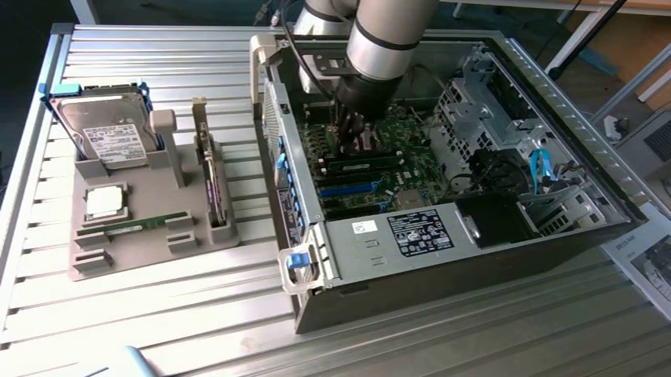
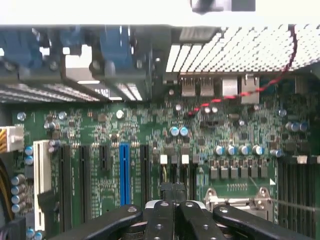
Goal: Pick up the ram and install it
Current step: 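Press down the ram until it locks into place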
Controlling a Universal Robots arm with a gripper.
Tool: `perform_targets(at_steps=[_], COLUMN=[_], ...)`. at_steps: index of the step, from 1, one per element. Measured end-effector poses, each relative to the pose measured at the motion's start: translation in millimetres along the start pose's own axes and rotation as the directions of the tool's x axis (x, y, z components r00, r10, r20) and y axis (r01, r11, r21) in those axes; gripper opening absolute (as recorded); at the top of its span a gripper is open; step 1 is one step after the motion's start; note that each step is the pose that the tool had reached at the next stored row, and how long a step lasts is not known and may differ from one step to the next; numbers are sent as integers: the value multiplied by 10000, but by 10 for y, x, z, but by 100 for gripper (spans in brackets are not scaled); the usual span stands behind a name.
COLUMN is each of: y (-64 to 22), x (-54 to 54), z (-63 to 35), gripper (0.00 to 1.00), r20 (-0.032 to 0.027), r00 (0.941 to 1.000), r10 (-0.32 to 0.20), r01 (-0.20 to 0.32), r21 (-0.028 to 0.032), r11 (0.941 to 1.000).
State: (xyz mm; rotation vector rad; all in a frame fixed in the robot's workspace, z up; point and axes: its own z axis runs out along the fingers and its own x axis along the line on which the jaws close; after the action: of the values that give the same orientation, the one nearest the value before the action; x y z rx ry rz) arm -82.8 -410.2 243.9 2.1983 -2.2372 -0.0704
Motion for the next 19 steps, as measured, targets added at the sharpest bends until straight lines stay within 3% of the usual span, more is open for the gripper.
perform_targets(at_steps=[5,19], y=[69,70], x=[1,9], z=[2,3], gripper=[10,10], r20=[0,-4], r00=[10000,10000], r10=[5,4], r01=[-5,-4], r21=[1,1], r11=[10000,10000])
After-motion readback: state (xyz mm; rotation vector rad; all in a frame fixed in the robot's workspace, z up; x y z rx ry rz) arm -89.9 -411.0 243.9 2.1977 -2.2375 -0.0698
